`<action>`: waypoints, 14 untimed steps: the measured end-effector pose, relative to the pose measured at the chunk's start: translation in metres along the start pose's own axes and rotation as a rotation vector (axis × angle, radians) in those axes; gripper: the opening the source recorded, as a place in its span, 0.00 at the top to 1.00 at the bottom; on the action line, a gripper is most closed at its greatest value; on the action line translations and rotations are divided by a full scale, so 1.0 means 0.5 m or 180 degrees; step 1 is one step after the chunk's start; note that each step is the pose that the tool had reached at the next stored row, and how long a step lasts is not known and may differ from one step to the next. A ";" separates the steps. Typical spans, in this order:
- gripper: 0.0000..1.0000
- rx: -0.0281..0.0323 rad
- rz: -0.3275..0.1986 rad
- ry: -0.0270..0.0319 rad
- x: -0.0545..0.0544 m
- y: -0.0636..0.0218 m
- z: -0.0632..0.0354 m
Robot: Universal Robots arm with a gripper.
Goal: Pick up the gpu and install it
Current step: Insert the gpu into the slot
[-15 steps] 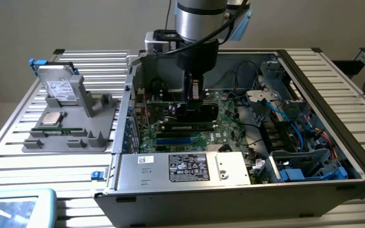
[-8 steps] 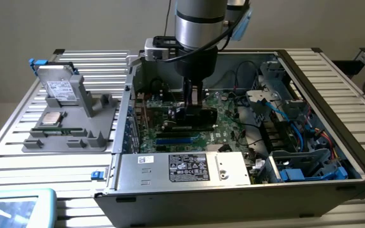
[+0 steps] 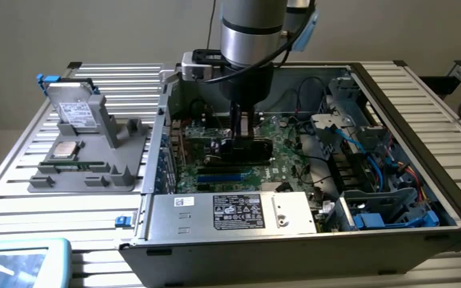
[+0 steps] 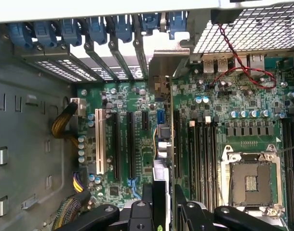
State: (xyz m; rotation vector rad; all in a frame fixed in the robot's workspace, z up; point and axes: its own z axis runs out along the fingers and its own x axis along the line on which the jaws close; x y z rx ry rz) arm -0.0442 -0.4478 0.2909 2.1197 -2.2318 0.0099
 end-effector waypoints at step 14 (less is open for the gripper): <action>0.73 -0.0017 -0.0001 0.0001 0.003 0.000 0.010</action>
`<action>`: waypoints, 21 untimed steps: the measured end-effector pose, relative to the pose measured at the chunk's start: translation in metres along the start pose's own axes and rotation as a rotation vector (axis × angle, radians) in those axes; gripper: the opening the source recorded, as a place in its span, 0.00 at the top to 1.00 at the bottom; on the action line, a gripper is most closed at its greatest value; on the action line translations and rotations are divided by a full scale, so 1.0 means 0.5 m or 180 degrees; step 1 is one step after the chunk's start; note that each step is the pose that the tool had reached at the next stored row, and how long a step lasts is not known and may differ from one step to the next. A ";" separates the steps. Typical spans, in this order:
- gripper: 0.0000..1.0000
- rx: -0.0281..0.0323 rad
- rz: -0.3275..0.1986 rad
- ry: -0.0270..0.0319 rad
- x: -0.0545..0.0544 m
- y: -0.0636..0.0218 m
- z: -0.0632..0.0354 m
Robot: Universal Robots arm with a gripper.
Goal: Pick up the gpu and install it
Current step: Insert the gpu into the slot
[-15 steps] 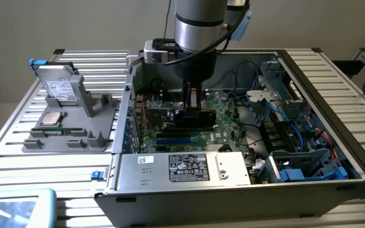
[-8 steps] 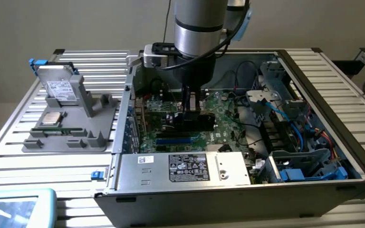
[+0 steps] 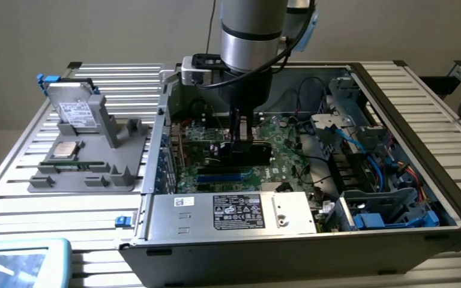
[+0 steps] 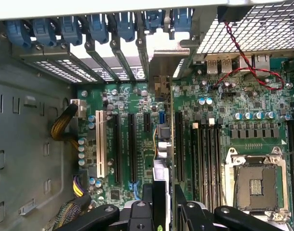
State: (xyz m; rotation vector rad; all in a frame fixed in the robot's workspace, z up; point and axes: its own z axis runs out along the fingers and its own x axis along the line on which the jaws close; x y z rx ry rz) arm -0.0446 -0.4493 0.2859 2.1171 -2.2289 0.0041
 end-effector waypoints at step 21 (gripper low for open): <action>0.73 -0.0004 0.0000 0.0022 0.000 0.005 0.020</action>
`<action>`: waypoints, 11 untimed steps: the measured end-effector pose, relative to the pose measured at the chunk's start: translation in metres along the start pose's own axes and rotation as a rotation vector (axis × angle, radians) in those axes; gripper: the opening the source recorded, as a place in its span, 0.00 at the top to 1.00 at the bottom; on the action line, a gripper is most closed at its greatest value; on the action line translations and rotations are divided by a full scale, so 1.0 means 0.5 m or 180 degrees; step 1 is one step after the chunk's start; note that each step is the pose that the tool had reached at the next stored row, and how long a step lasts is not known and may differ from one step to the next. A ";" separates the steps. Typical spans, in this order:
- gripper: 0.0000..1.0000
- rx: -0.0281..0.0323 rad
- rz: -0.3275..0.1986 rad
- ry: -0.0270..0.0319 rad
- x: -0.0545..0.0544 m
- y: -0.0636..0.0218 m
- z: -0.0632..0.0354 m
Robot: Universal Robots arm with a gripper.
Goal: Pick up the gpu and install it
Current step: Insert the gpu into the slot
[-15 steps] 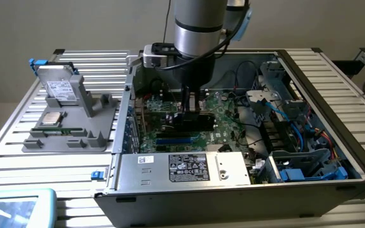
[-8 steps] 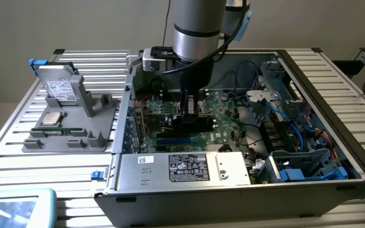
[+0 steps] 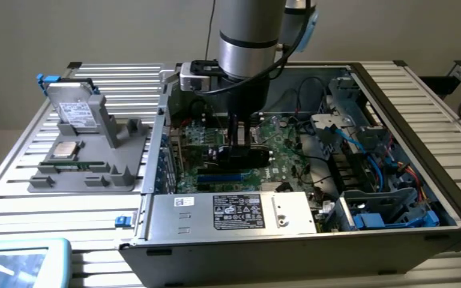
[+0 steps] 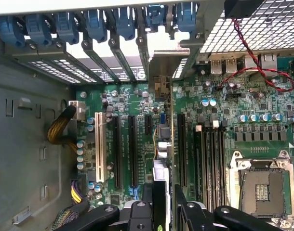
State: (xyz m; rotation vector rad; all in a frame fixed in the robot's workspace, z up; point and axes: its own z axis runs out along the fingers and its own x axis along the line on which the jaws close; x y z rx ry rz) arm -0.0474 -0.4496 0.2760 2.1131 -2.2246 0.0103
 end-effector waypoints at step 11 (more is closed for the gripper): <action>0.73 -0.0006 0.0000 0.0026 -0.001 0.002 0.009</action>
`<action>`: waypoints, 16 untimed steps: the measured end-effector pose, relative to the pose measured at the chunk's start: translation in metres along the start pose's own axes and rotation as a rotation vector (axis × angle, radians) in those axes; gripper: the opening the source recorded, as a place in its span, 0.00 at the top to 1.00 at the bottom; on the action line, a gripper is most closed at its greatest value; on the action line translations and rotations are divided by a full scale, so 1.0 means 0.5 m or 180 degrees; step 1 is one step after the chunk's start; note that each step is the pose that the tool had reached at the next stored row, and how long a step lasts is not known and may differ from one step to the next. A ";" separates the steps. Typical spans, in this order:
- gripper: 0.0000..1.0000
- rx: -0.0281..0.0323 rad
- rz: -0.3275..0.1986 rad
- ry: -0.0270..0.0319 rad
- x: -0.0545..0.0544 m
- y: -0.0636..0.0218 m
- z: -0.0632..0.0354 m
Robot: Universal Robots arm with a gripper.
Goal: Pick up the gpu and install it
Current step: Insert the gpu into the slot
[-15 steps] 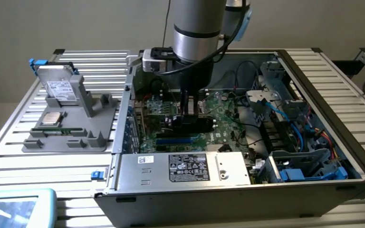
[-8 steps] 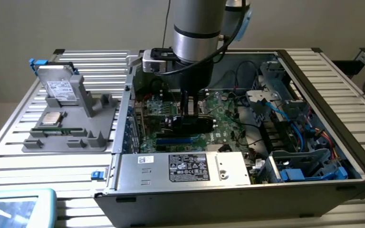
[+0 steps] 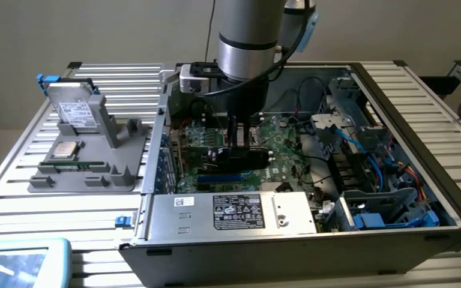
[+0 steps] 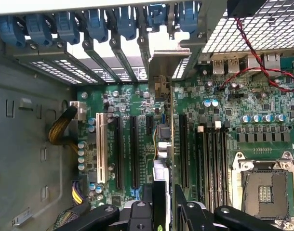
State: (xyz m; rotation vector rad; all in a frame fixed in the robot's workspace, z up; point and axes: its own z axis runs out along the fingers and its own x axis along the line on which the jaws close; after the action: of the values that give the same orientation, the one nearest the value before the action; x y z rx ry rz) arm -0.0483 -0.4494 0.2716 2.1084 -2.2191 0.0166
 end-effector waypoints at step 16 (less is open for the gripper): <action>0.73 -0.0001 -0.0001 -0.0004 0.003 0.023 0.020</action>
State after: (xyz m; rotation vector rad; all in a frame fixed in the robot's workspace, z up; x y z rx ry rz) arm -0.0603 -0.4507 0.2622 2.1093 -2.2195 0.0149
